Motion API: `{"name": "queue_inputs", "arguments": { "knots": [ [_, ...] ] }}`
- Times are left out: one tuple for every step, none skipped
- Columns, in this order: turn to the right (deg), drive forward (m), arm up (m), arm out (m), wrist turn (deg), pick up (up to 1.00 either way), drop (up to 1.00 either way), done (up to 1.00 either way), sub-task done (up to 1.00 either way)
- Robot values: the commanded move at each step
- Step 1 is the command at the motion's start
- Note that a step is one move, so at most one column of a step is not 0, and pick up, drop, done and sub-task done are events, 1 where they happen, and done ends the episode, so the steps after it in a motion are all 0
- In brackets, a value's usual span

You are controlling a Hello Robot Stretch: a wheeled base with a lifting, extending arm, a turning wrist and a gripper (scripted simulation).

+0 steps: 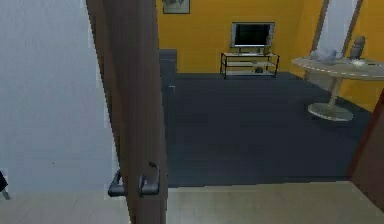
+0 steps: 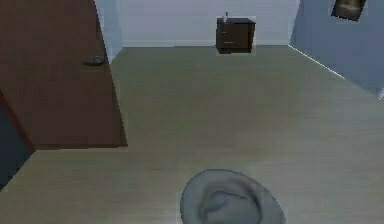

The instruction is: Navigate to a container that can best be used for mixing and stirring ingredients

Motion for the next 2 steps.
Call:
{"name": "queue_inputs", "arguments": {
  "knots": [
    [30.0,0.0,0.0,0.0,0.0,0.0,0.0,0.0,0.0],
    [0.0,1.0,0.0,0.0,0.0,0.0,0.0,0.0,0.0]
  ]
}}
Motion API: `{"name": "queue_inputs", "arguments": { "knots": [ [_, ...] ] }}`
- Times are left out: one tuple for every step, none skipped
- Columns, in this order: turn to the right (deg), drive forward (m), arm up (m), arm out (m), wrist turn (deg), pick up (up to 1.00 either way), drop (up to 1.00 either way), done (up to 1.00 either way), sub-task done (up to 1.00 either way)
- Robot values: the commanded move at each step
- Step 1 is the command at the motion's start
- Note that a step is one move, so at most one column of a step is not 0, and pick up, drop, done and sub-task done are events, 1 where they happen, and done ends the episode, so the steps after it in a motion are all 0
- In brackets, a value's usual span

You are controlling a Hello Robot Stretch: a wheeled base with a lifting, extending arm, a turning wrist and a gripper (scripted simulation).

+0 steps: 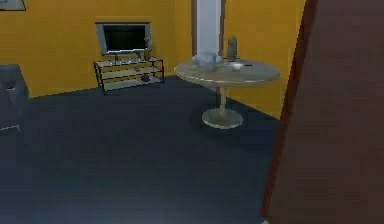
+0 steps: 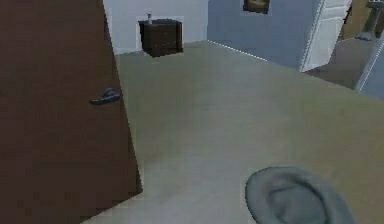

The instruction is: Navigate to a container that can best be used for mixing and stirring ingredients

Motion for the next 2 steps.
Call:
{"name": "queue_inputs", "arguments": {
  "knots": [
    [3.0,0.0,0.0,0.0,0.0,0.0,0.0,0.0,0.0],
    [0.0,1.0,0.0,0.0,0.0,0.0,0.0,0.0,0.0]
  ]
}}
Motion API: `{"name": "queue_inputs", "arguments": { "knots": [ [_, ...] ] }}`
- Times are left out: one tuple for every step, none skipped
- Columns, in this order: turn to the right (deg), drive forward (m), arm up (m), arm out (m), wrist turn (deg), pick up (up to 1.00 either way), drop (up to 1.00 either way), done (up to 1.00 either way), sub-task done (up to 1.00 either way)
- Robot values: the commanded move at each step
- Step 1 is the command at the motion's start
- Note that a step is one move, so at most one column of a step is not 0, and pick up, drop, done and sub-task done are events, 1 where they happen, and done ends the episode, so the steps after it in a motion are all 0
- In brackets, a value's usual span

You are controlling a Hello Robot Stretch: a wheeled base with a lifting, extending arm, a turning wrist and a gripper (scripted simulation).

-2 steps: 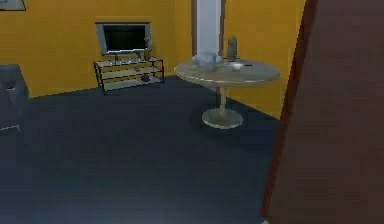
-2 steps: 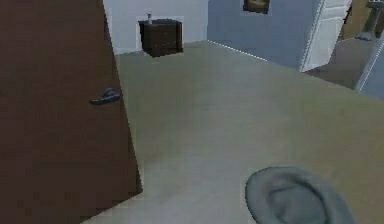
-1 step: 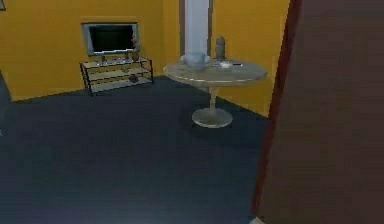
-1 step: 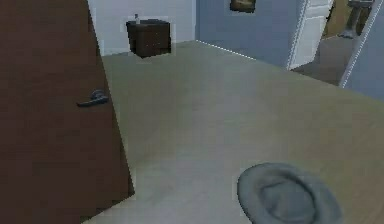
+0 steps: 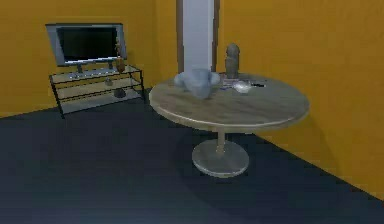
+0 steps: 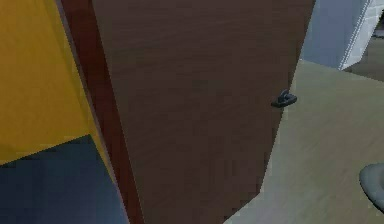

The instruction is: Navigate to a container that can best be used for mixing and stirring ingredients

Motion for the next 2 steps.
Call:
{"name": "queue_inputs", "arguments": {
  "knots": [
    [3.0,0.0,0.0,0.0,0.0,0.0,0.0,0.0,0.0],
    [-36.0,0.0,0.0,0.0,0.0,0.0,0.0,0.0,0.0]
  ]
}}
